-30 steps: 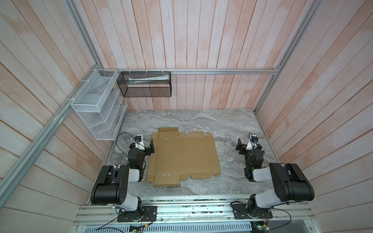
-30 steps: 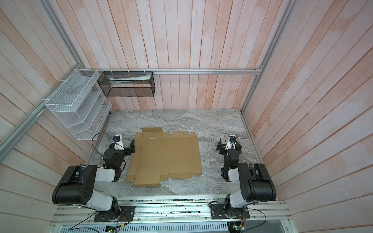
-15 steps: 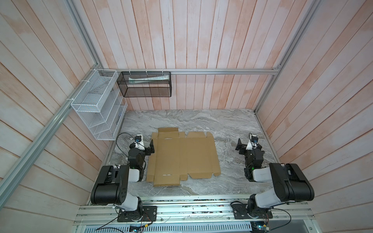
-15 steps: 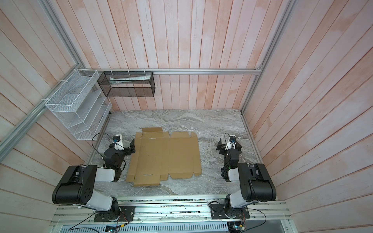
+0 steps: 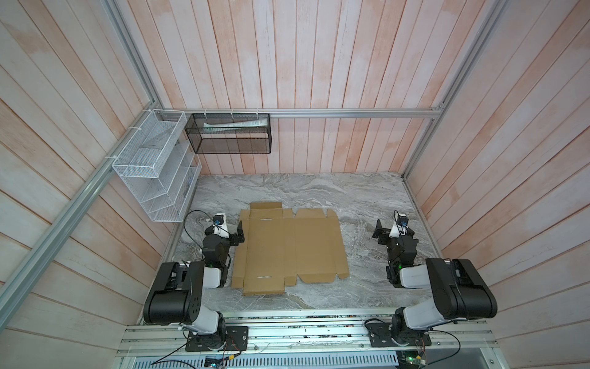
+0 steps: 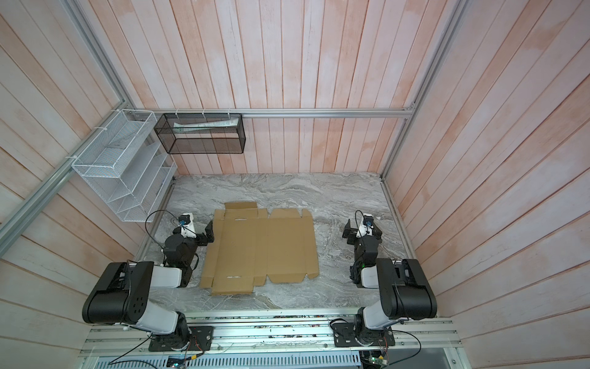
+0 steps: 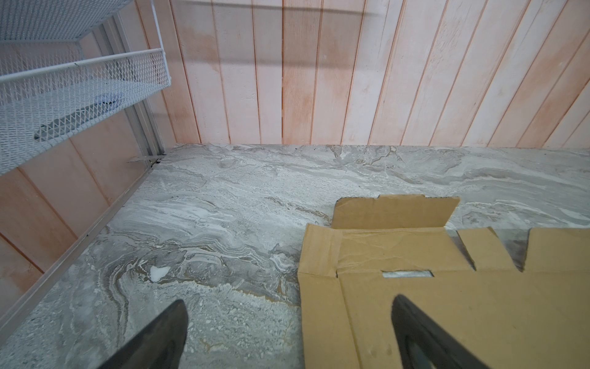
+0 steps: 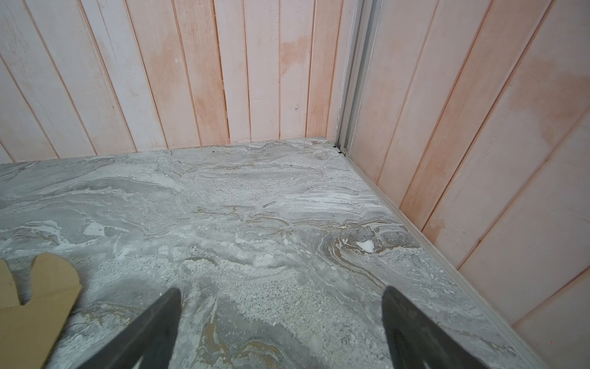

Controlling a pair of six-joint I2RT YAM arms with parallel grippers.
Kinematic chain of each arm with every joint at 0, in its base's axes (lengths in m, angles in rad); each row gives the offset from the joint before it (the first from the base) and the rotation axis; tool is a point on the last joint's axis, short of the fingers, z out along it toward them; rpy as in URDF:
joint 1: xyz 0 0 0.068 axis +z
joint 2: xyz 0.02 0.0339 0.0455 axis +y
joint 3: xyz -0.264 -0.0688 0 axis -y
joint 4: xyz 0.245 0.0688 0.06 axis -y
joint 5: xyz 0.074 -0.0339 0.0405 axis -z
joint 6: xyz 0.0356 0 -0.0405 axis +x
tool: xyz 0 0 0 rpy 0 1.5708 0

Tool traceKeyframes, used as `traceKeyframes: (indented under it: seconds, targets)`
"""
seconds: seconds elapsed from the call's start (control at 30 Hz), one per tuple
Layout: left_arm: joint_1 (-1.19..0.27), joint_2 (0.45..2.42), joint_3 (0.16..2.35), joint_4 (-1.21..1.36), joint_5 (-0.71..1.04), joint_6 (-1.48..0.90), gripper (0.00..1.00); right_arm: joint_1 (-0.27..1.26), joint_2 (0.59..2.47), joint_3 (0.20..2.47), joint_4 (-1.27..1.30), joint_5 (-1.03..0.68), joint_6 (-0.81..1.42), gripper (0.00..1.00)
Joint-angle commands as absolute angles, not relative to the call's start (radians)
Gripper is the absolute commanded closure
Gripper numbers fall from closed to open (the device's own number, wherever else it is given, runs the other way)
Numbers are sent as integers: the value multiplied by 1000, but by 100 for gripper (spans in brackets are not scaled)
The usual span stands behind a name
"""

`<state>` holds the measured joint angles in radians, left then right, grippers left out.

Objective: Fold the paper box

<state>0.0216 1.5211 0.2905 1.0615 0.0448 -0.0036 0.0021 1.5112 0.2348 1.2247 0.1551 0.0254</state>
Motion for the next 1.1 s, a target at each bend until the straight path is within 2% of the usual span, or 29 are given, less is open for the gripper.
traceKeyframes:
  seconds: [0.0, 0.67, 0.77, 0.9, 1.07]
  targets:
    - [27, 1530, 305, 1055, 43, -7, 0, -3, 1518, 238, 1216, 150, 29, 2]
    - [28, 1517, 305, 1055, 19, -16, 0, -5, 1518, 237, 1218, 145, 30, 2]
    - [28, 1442, 331, 950, 11, -18, 0, -5, 1505, 265, 1198, 158, 36, 2]
    - [28, 1323, 388, 752, -68, -66, 0, -2, 1431, 411, 841, 169, 59, 2]
    - [31, 1206, 473, 440, -236, -350, 0, -4, 1321, 447, 689, 226, 247, 2]
